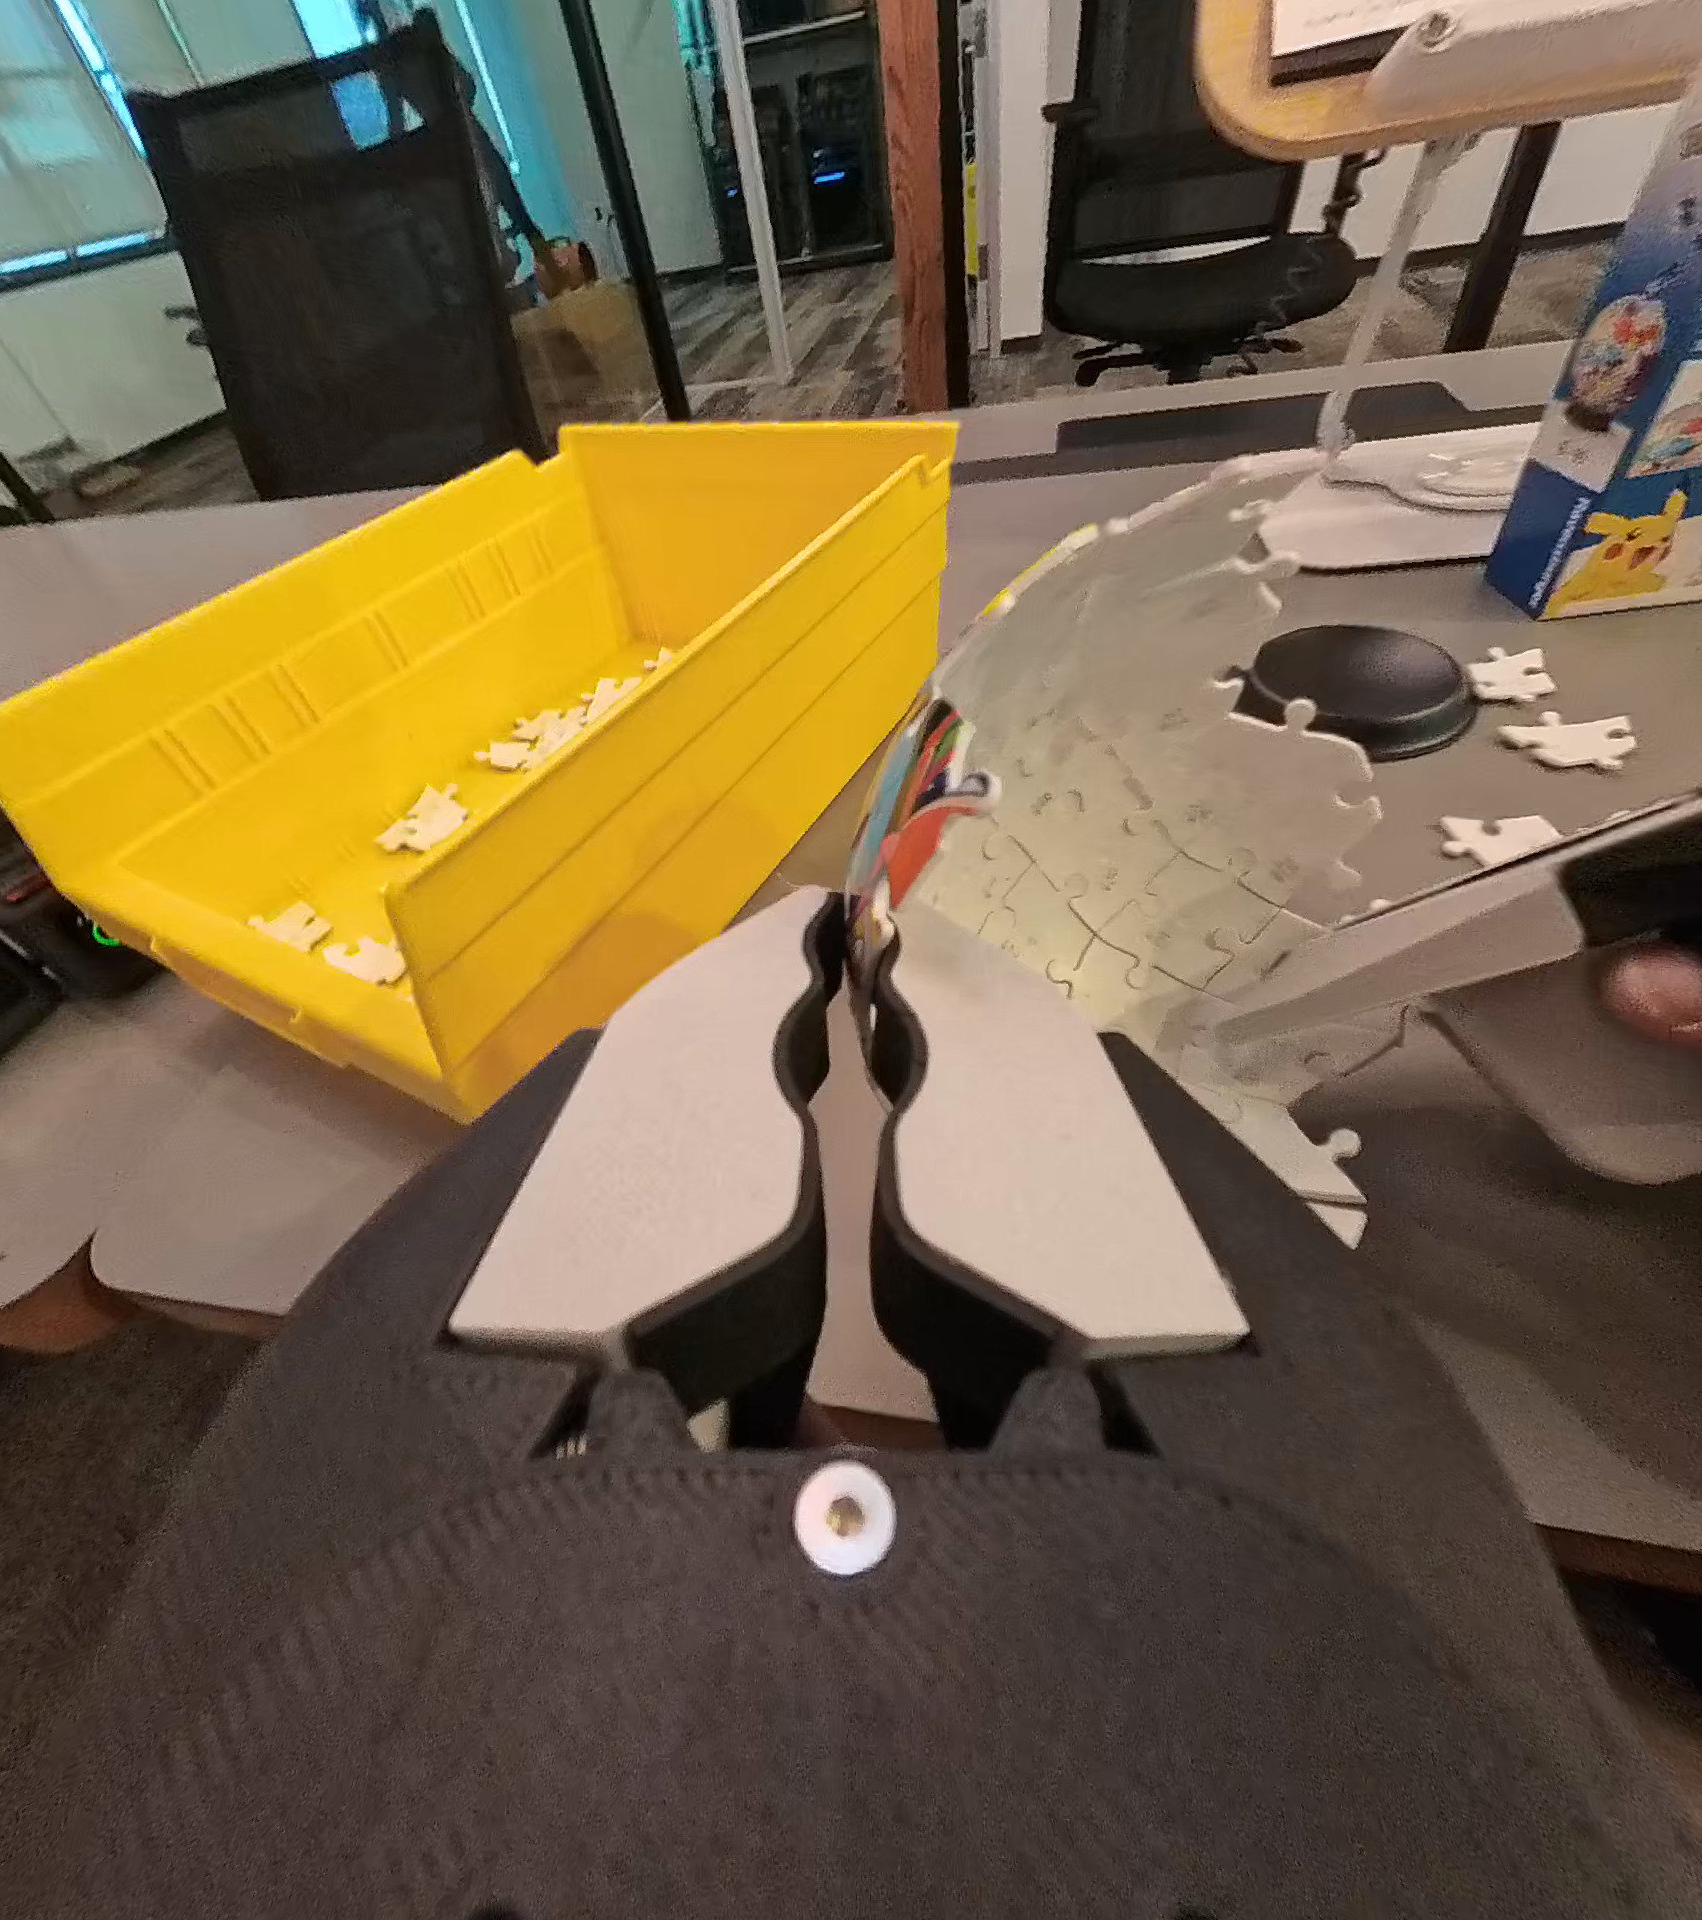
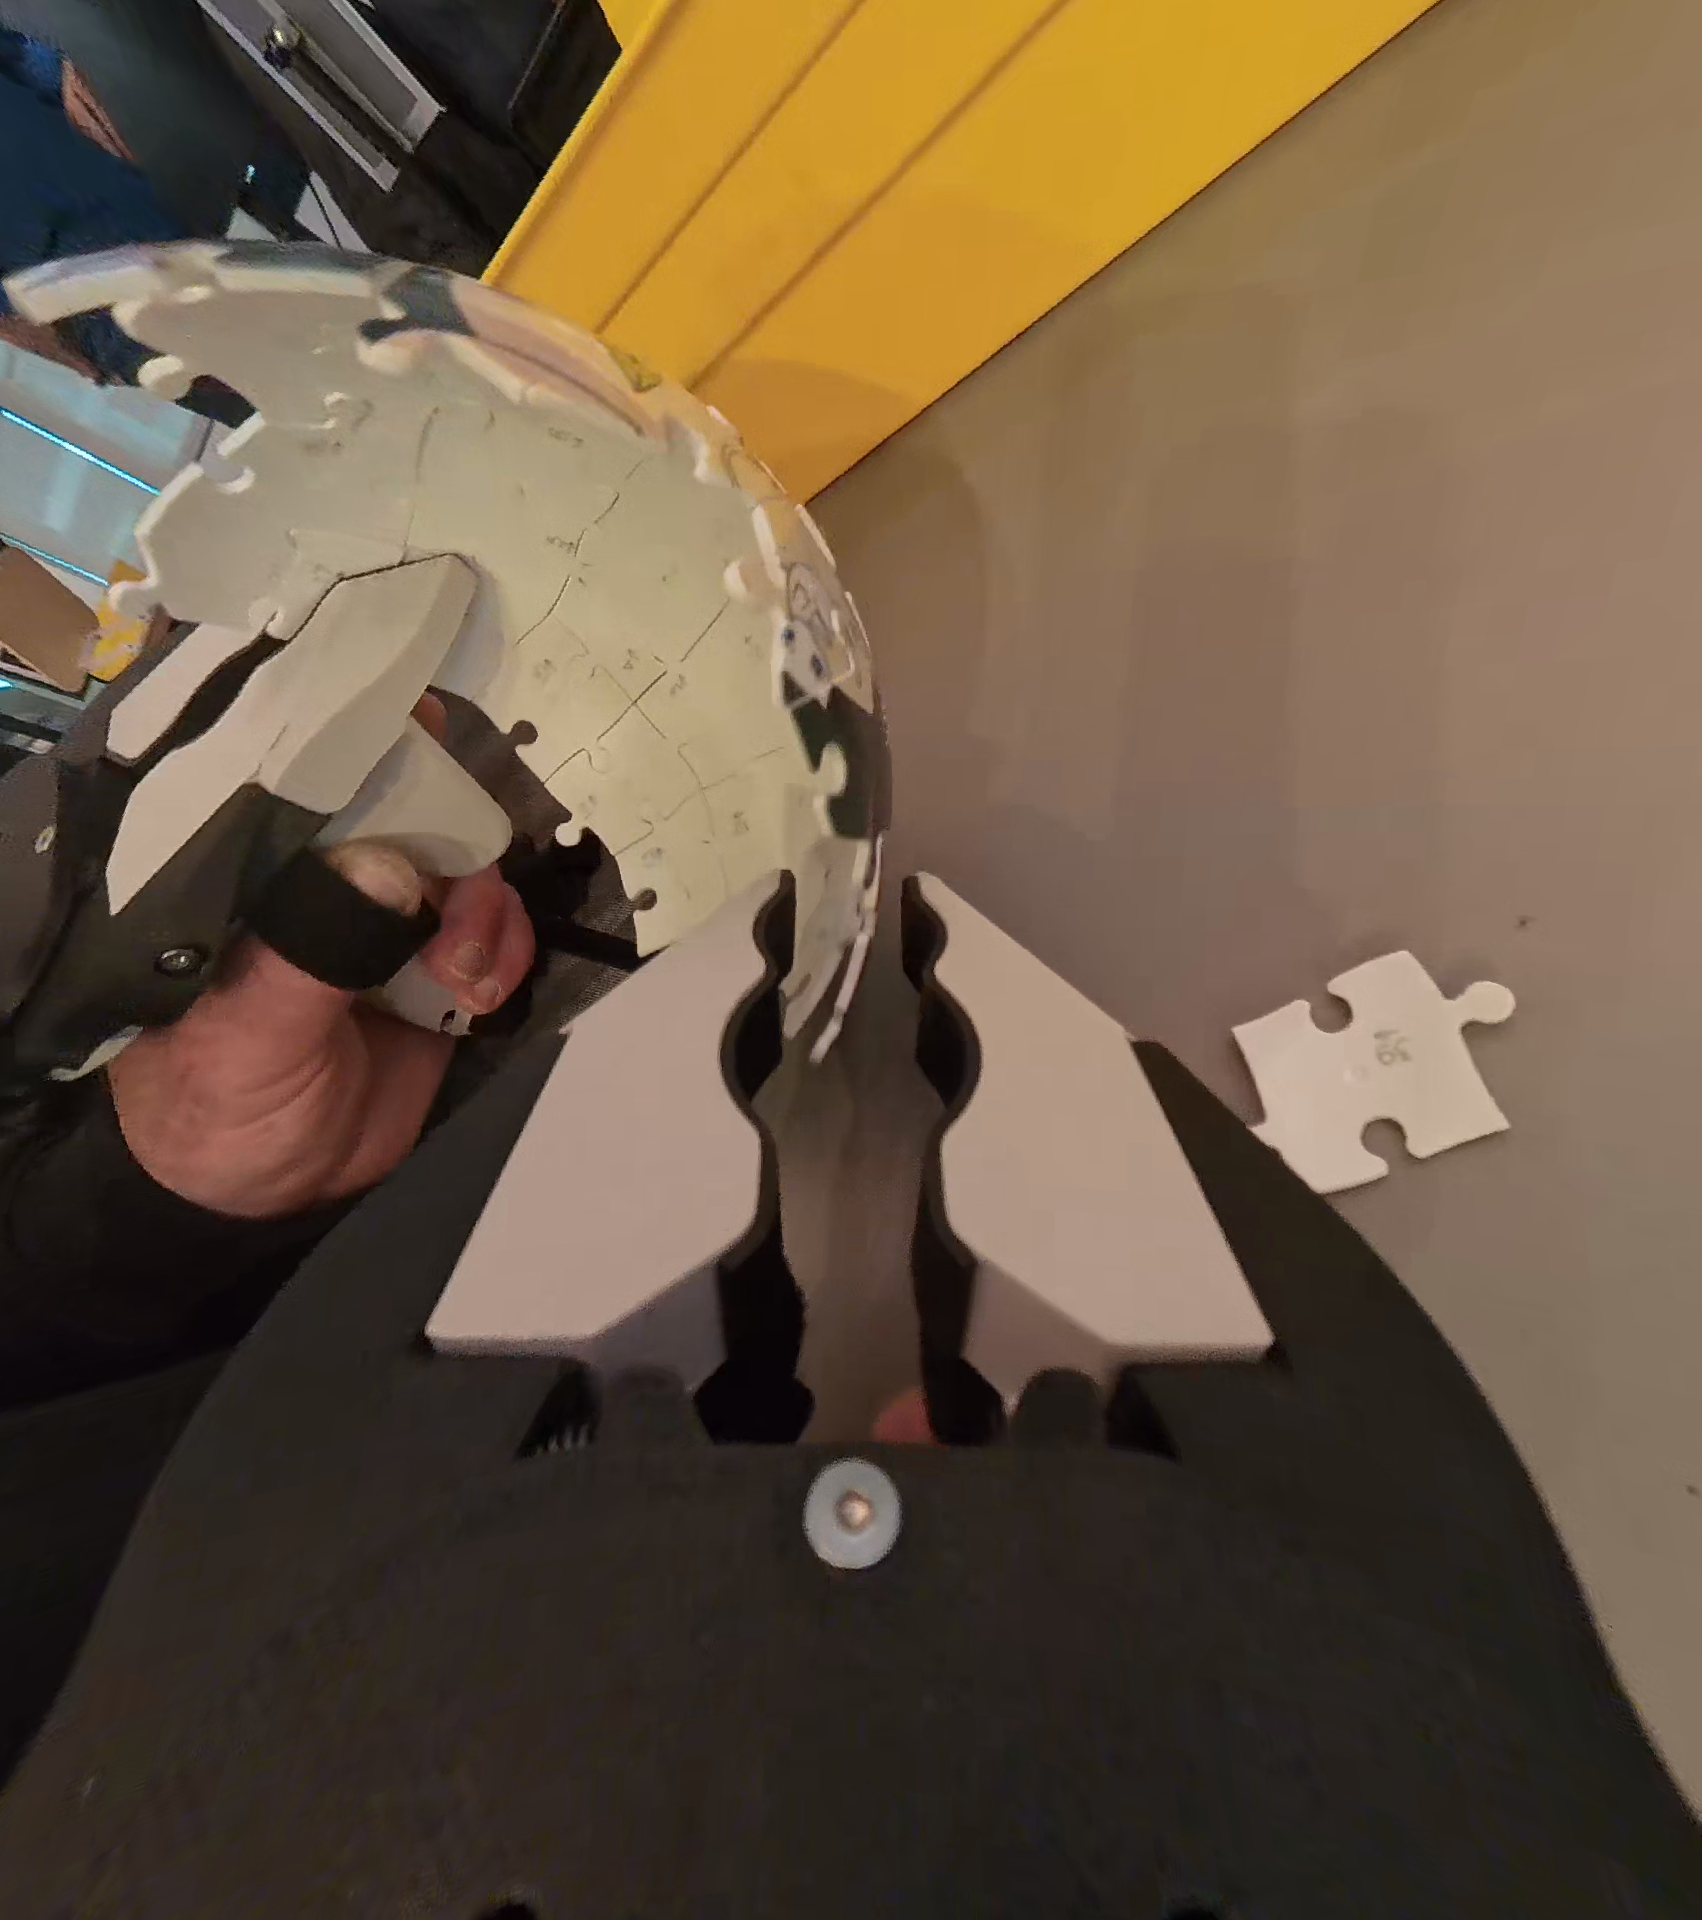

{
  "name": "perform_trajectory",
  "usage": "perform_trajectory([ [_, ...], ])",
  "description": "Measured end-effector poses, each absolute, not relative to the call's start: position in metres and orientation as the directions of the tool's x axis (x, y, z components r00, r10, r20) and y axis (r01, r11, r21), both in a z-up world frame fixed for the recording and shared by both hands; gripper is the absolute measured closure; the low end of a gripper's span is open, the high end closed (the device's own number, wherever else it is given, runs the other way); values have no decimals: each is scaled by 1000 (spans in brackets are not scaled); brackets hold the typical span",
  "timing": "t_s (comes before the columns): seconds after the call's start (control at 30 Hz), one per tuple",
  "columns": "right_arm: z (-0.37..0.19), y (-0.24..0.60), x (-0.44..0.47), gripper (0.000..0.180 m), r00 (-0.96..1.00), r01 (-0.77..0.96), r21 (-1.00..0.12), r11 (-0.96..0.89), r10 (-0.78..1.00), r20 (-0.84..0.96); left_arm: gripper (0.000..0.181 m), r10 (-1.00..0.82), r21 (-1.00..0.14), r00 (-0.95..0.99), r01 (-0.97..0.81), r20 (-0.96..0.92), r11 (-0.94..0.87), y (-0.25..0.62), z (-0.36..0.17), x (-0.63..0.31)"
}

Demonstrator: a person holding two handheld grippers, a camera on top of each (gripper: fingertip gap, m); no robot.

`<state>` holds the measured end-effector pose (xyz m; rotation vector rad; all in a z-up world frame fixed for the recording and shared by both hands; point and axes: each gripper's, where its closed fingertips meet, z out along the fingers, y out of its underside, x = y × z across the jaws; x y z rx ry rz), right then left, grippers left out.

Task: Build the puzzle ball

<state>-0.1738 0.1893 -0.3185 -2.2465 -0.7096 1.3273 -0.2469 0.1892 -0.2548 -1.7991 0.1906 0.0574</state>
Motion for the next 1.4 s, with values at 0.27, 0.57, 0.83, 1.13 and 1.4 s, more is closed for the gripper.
perform_trajectory([
  [0.27,-317,189,-175,177,385,183,-578,-795,599,-702,178,-121,-956,969,-236,-218,-172,187,-245,-236],
  [0.57,-312,191,-175,179,351,136,-561,-816,570,-743,178,-123,-957,965,-249,-232,-149,186,-240,-235],
  [0.83,-301,198,-170,166,295,42,-525,-850,512,-807,178,-131,-970,971,-214,-199,-114,186,-230,-235],
  [1.13,-294,197,-170,179,272,23,-521,-853,507,-818,178,-140,-970,968,-221,-206,-102,186,-227,-233],
  [1.4,-290,198,-168,180,269,-14,-473,-881,453,-850,178,-149,-963,957,-261,-249,-61,185,-219,-227],
])
